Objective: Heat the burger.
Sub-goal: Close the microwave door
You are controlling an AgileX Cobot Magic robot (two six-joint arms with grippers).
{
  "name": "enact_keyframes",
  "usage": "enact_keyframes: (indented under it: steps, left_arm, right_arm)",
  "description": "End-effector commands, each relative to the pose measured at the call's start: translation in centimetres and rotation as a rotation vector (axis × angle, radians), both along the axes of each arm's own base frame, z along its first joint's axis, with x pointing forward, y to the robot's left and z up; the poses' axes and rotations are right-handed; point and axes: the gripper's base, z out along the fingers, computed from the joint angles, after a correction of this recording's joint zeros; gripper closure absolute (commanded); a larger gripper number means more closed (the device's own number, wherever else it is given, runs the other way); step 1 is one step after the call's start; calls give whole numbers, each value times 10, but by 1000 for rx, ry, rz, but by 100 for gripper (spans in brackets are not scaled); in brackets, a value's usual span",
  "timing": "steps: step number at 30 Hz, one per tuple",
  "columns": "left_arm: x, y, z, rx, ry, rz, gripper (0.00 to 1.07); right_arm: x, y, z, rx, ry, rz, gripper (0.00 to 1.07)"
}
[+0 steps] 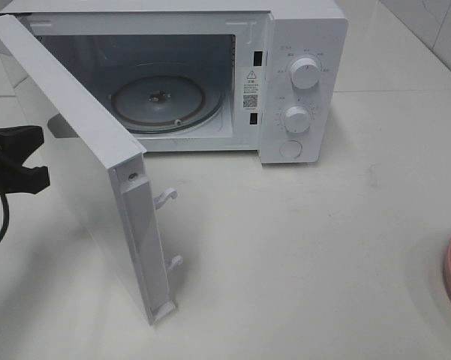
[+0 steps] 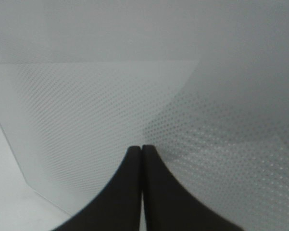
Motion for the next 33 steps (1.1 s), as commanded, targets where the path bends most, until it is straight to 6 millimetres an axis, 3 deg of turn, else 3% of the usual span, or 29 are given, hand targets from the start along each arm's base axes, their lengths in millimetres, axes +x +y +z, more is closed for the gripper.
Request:
enact_keyframes:
  steps: [1, 18, 33]
  left_arm:
    - [3, -14, -1, -11, -6, -55, 107]
    - [22, -56, -2, -60, -2, -52, 107]
    - [56, -116, 0, -77, -22, -59, 107]
  right_arm:
    - [-3, -1, 0, -2, -39, 1, 35]
    - [-3, -1, 0, -2, -39, 1, 35]
    - [-3, -1, 0, -2, -39, 1, 35]
